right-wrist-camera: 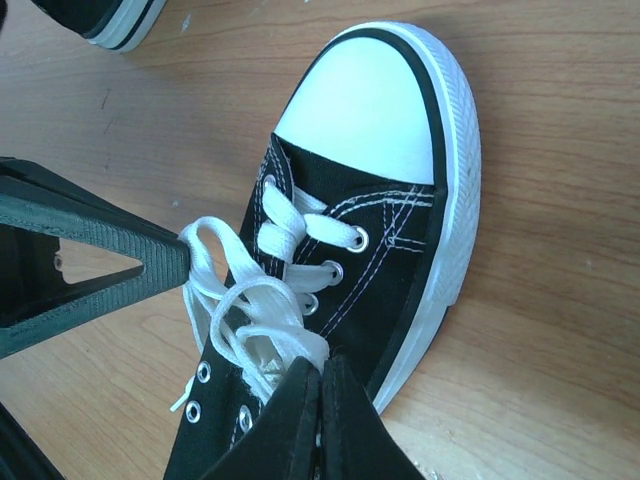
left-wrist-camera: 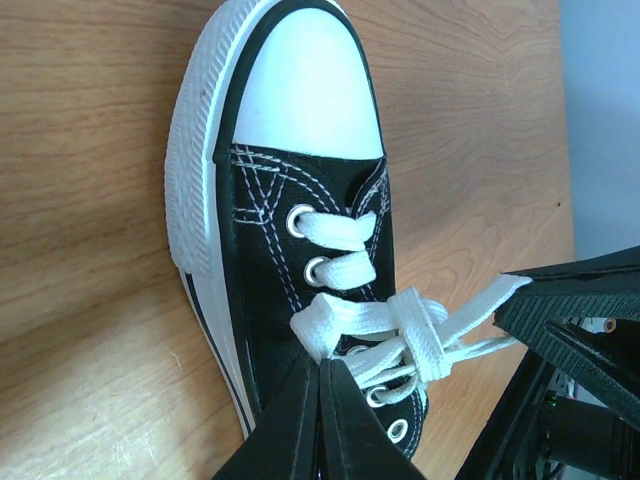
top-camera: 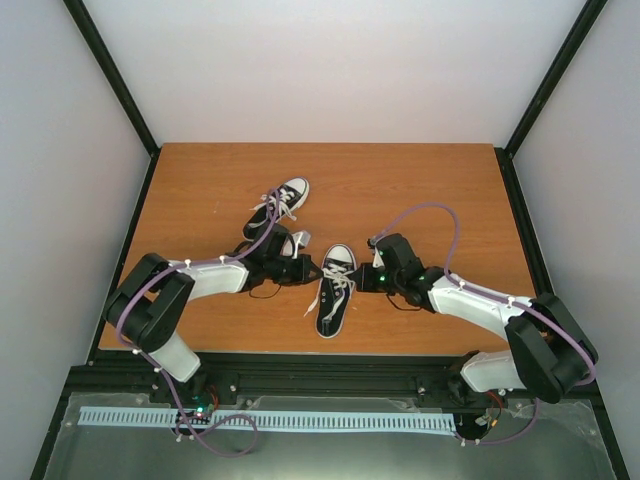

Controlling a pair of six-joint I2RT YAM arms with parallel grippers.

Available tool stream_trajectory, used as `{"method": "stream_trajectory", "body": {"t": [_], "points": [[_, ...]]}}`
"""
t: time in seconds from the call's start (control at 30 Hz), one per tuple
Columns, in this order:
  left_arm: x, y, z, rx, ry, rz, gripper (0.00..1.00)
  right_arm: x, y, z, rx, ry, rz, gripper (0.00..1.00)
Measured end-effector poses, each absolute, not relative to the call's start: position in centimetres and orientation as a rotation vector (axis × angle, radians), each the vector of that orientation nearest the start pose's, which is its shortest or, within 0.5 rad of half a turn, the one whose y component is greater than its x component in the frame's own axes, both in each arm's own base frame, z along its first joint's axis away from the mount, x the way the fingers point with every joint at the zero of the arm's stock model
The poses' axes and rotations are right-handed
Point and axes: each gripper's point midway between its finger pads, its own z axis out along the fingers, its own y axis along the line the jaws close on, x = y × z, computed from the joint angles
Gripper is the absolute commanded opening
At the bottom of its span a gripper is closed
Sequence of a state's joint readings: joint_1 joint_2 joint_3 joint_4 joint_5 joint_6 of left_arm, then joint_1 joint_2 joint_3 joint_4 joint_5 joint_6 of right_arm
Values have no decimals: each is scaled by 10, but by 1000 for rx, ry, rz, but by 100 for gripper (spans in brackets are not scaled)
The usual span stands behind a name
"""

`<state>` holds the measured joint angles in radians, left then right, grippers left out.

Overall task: Tie the shoes
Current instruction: Tie the shoelace on the shoe.

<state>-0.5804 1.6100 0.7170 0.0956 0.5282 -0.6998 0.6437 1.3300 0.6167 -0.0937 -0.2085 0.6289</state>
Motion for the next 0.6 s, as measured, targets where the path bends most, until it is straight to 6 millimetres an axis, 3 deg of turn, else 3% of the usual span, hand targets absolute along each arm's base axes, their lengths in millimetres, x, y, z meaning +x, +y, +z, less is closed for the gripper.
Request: {"method": "stream_trajectory", "body": {"t": [0.5,0.6], "points": [[281,-283,60,116,2584,-1248,1,260,234,77,-100,2517,860,3],[281,-283,62,121,2578,-1277,16,259,235,77,-106,2516,879,3]]}}
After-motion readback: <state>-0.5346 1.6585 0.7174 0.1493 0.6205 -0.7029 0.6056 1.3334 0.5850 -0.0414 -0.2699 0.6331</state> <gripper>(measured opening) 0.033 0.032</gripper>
